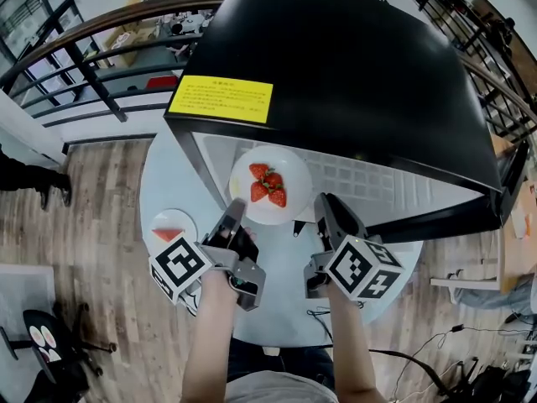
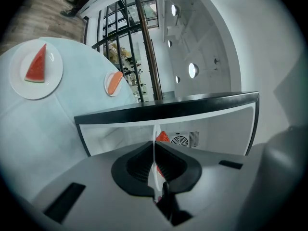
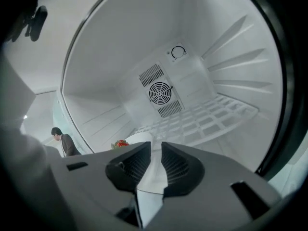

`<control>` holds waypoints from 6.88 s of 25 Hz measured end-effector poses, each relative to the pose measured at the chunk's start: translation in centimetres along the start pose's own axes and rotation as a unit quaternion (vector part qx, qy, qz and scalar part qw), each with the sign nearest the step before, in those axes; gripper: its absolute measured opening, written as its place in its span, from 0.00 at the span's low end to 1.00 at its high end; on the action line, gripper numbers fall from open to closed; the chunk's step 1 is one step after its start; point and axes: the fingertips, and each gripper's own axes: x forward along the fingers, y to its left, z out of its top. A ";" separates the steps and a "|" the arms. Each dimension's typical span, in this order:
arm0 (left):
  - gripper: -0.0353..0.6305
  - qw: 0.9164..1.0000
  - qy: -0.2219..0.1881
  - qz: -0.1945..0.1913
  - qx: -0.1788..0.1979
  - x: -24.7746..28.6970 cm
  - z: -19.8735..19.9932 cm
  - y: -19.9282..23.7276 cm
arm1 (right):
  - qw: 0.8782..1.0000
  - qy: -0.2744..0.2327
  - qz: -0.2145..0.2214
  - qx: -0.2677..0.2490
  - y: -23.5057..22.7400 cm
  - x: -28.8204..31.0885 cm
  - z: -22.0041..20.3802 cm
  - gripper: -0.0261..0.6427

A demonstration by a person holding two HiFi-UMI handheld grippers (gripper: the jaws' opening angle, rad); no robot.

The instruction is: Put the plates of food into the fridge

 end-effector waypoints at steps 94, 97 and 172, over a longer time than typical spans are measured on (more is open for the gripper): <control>0.07 0.852 -0.128 0.213 0.460 -21.3 10.9 11.1 | 0.976 0.059 0.179 -0.111 16.0 1.5 -16.3 0.06; 0.07 0.870 -0.094 0.247 0.415 -22.7 11.4 15.5 | 0.973 0.116 0.182 -0.086 15.8 3.5 -19.9 0.06; 0.12 0.960 -0.077 0.236 0.125 -18.2 11.4 22.8 | 0.935 0.285 0.126 0.170 13.5 7.8 -29.9 0.09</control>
